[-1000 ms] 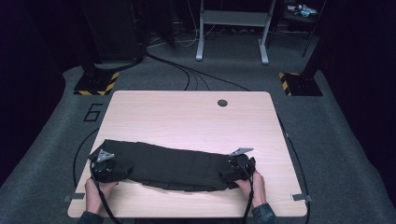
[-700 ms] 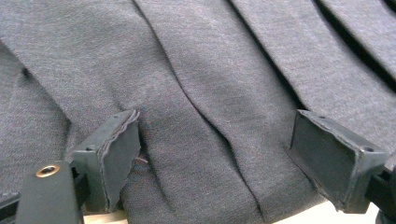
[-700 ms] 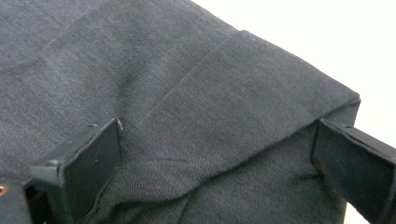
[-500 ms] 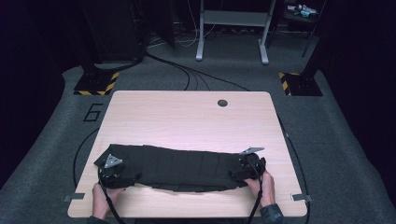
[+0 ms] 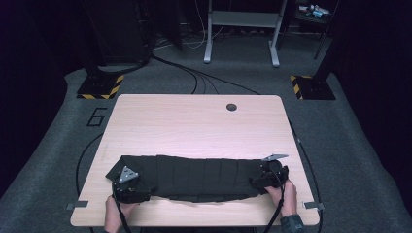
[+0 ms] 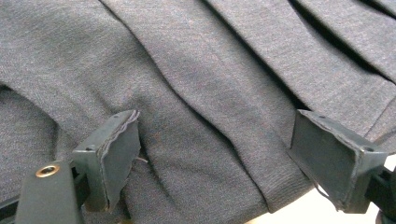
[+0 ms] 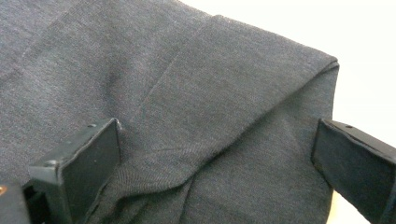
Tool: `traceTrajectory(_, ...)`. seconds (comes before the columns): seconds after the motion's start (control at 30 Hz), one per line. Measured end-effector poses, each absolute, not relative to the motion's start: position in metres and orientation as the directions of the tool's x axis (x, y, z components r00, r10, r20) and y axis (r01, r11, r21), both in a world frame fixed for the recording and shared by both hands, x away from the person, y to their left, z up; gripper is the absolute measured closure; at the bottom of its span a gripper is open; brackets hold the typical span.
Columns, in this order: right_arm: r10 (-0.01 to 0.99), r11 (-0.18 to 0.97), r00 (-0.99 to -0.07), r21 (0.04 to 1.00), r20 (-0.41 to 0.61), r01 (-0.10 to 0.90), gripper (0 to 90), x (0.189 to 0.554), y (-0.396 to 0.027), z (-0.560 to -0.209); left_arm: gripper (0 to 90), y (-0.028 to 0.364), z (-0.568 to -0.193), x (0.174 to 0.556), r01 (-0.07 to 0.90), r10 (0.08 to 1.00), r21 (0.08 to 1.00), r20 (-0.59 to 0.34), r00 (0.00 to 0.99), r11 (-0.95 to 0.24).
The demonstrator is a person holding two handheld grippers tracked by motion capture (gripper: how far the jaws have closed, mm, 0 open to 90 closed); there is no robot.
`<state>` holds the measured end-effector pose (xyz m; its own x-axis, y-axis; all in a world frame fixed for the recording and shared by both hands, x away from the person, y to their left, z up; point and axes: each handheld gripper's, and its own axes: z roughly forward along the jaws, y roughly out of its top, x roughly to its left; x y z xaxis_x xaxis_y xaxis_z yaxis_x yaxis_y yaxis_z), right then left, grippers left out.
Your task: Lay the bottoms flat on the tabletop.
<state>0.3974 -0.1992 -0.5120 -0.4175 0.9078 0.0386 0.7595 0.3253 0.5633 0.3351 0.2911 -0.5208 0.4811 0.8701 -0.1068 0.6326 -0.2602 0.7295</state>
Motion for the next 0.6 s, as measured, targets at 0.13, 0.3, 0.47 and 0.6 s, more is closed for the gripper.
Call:
traceTrajectory(0.13, 0.915, 0.31, -0.401, 0.562, 0.042, 0.767, 0.9, 0.394, -0.207, -0.512, 16.2, 0.285, -0.521, 0.329, 0.625, 0.856, 0.732, -0.112, 0.504, -0.272)
traceTrajectory(0.3, 0.915, 0.306, -0.401, 0.576, 0.042, 0.758, 0.8, 0.393, -0.21, -0.512, 16.0, 0.289, -0.515, 0.331, 0.614, 0.844, 0.735, -0.109, 0.526, -0.288)
traceTrajectory(0.47, 0.913, 0.26, -0.403, 0.671, 0.064, 0.695, 6.7, 0.374, -0.215, -0.496, 14.8, 0.3, -0.501, 0.32, 0.582, 0.86, 0.777, -0.105, 0.499, -0.243)
traceTrajectory(0.6, 0.903, 0.268, -0.427, 0.72, 0.044, 0.641, 10.9, 0.347, -0.211, -0.477, 14.7, 0.309, -0.494, 0.31, 0.568, 0.866, 0.791, -0.102, 0.49, -0.228)
